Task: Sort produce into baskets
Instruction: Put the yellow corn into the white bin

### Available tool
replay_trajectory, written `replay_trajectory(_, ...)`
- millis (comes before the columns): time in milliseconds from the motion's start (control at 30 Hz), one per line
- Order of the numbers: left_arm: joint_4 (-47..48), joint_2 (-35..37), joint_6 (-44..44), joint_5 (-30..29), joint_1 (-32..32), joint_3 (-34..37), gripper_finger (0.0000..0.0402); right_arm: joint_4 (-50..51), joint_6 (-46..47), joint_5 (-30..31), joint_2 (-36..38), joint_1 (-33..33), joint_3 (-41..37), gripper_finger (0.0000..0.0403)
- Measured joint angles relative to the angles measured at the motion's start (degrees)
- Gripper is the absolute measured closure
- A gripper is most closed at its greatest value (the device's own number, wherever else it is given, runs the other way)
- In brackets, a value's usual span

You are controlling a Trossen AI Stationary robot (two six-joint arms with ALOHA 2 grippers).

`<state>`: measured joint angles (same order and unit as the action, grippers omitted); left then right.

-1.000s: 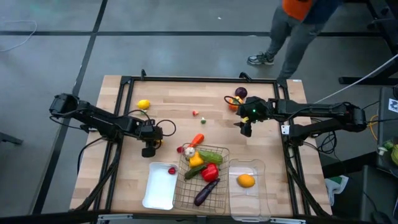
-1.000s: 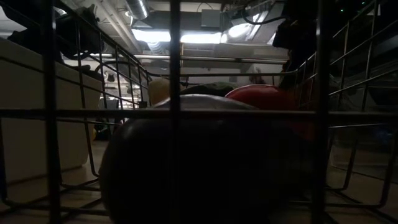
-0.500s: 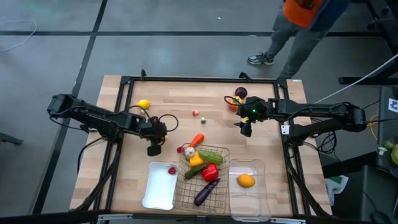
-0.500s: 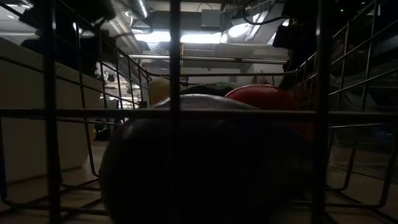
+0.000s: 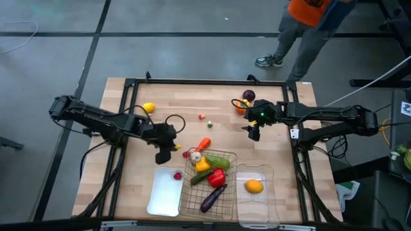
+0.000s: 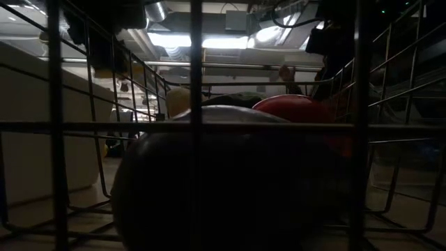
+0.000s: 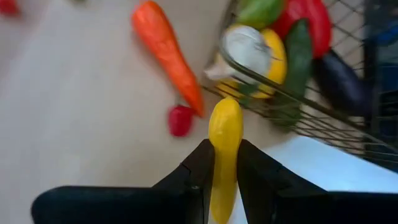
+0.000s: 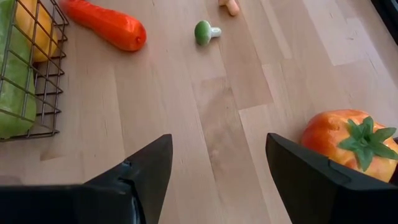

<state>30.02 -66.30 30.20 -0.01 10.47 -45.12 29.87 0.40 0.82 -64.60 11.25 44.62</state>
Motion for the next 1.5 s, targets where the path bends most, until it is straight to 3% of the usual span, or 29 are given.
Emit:
replay_trajectory(333,-4.2,-0.9,12.6,1.2,11.1,0.0,0.0349,0.0,-0.1,0.0,0.0,0.0,0.0,0.0145)
replay_trajectory(633,-9.4,-9.1,17.9,1.1,17.5,0.0,0.0339,0.2,-0.3,0.0,0.0,0.0,0.0,0.0145)
replay_trajectory(967,-10.8,-16.7,17.9,1.1,18.9,0.0,0.0336,0.2,-0.3,0.0,0.0,0.0,0.0,0.0145)
replay_trajectory(1500,-11.1,-17.9,14.9,1.1,18.7,0.0,0.0327,0.2,-0.3,0.0,0.0,0.0,0.0,0.0146)
